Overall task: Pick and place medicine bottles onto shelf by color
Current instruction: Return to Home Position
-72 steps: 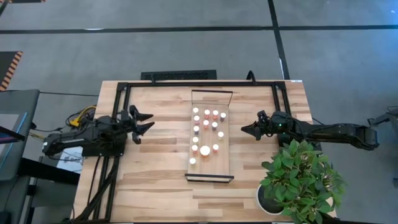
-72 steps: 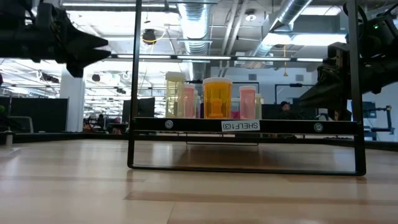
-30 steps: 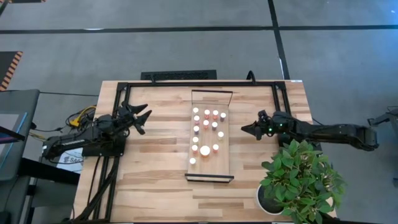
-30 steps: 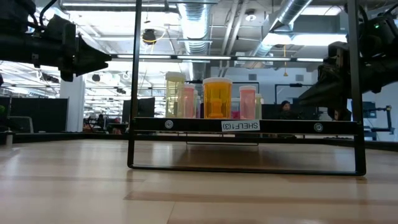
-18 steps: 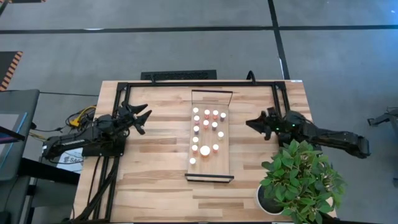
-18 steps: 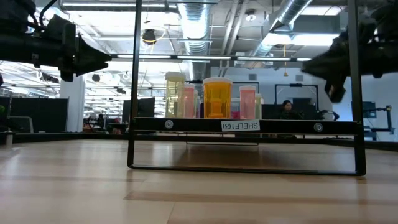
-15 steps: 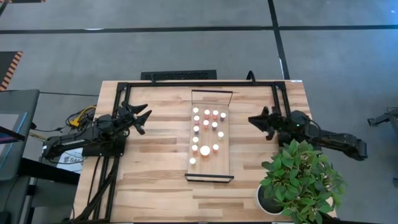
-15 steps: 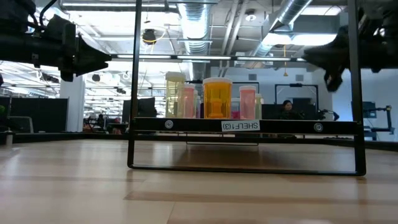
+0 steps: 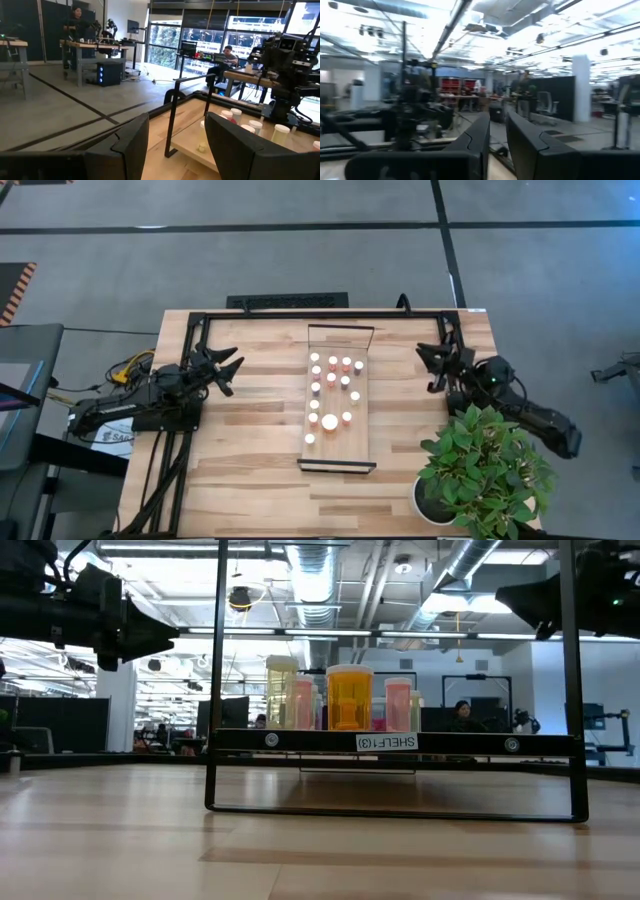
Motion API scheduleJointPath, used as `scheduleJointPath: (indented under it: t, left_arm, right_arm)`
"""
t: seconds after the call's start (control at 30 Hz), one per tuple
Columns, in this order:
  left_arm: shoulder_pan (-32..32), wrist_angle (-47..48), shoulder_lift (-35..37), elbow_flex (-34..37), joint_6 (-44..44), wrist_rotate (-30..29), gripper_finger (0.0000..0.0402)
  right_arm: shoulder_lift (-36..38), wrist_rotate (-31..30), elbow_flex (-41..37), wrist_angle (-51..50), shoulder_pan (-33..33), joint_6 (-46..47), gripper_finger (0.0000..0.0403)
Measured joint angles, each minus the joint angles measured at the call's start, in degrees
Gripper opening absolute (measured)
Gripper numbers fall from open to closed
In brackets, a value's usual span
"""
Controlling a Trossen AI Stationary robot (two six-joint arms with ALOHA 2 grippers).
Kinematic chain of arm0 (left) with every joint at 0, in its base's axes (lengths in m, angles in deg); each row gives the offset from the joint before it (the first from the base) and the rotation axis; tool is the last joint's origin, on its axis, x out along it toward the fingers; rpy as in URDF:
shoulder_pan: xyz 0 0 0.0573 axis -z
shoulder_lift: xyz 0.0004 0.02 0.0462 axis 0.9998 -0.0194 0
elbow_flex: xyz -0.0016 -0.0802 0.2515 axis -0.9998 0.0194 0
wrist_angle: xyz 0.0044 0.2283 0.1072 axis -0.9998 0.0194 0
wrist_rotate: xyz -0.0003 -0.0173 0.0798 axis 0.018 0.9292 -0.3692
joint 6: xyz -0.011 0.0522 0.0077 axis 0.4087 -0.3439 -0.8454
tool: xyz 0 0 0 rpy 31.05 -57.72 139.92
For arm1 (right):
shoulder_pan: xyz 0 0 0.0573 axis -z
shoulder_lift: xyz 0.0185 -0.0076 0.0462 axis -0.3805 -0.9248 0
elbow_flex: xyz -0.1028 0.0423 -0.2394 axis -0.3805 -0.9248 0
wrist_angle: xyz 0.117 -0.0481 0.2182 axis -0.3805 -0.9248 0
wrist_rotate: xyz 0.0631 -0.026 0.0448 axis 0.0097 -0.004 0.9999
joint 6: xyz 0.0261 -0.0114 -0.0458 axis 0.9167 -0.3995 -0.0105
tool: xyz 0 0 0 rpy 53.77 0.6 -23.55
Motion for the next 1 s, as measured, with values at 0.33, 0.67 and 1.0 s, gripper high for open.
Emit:
scheduleJointPath:
  t: [0.33,0.67,1.0]
  left_arm:
    - [0.00,0.00,0.00,0.02,0.00,-0.02,0.0183]
    - [0.00,-0.01,0.00,0.02,-0.02,-0.02,0.0183]
    - [0.00,0.01,0.00,0.02,-0.02,-0.04,0.0183]
  right_arm:
    - [0.02,0.20,0.00,-0.18,4.49,-0.01,0.0086]
    - [0.00,0.22,0.00,-6.32,4.49,0.00,0.0086]
    - [0.00,0.22,0.02,-16.68,4.49,0.01,0.0086]
